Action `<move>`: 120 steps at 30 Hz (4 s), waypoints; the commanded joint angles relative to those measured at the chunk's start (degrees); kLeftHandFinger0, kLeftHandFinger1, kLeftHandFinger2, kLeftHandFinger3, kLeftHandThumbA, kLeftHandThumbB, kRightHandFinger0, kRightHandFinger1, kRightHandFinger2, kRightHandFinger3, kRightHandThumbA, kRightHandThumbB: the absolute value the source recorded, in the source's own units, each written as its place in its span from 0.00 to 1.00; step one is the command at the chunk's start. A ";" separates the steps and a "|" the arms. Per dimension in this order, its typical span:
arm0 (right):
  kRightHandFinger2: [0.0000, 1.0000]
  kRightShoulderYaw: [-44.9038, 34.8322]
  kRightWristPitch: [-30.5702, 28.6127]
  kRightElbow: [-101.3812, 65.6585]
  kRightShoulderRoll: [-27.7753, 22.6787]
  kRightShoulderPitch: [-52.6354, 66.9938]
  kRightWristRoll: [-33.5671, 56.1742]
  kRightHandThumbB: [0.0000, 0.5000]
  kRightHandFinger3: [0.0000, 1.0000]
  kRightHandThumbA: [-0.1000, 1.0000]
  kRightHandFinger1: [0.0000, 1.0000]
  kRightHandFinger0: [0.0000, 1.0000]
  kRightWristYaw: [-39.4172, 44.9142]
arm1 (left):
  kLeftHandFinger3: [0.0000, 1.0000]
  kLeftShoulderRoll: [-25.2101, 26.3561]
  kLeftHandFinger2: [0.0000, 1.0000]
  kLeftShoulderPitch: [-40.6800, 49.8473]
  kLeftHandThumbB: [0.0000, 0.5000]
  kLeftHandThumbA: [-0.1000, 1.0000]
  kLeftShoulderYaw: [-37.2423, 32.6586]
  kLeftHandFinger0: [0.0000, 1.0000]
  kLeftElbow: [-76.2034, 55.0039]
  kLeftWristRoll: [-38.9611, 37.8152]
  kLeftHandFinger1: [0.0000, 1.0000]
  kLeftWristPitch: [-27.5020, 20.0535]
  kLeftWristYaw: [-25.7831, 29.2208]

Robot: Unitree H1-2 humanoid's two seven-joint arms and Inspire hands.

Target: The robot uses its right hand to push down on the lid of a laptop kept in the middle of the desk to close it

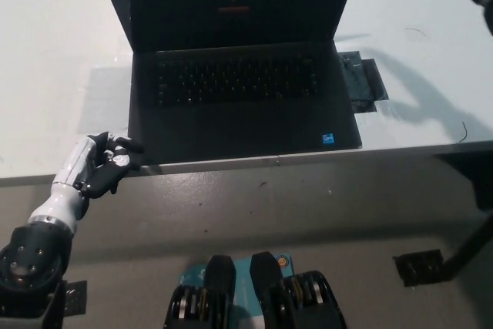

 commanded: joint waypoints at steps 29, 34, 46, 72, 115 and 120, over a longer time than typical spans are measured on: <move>1.00 10.05 -20.24 32.38 2.83 -10.28 -17.15 0.94 1.00 0.54 1.00 1.00 1.41 | 0.58 1.39 0.53 -1.65 0.30 0.07 -0.86 0.15 -1.88 -0.05 0.43 0.65 -2.75; 1.00 10.80 -19.92 31.88 2.73 -10.35 -19.14 0.92 1.00 0.56 1.00 1.00 2.17 | 0.57 1.35 0.53 -1.69 0.33 0.09 -0.68 0.17 -1.45 -0.41 0.42 0.48 -2.73; 1.00 7.27 -13.89 19.62 2.24 -13.03 -15.72 0.93 1.00 0.55 1.00 1.00 7.91 | 0.53 1.31 0.49 -0.67 0.34 0.07 -0.07 0.11 -2.41 -0.37 0.38 1.14 -2.11; 1.00 11.11 -24.16 49.30 6.66 -21.61 -24.48 0.97 1.00 0.56 1.00 1.00 -1.39 | 0.59 1.04 0.59 -0.10 0.28 0.03 -0.71 0.17 -4.96 -0.29 0.48 2.19 -2.58; 1.00 -1.20 -5.01 5.73 4.19 12.53 -11.75 0.82 1.00 0.48 1.00 1.00 6.25 | 0.54 2.35 0.51 -1.68 0.31 0.04 -0.54 0.14 -3.20 -0.20 0.40 2.19 -2.27; 0.99 -4.24 -5.01 5.02 6.41 15.25 -8.14 0.82 1.00 0.46 1.00 1.00 5.45 | 0.55 2.72 0.52 -1.97 0.28 0.02 -0.32 0.10 -3.66 0.08 0.40 2.19 -2.24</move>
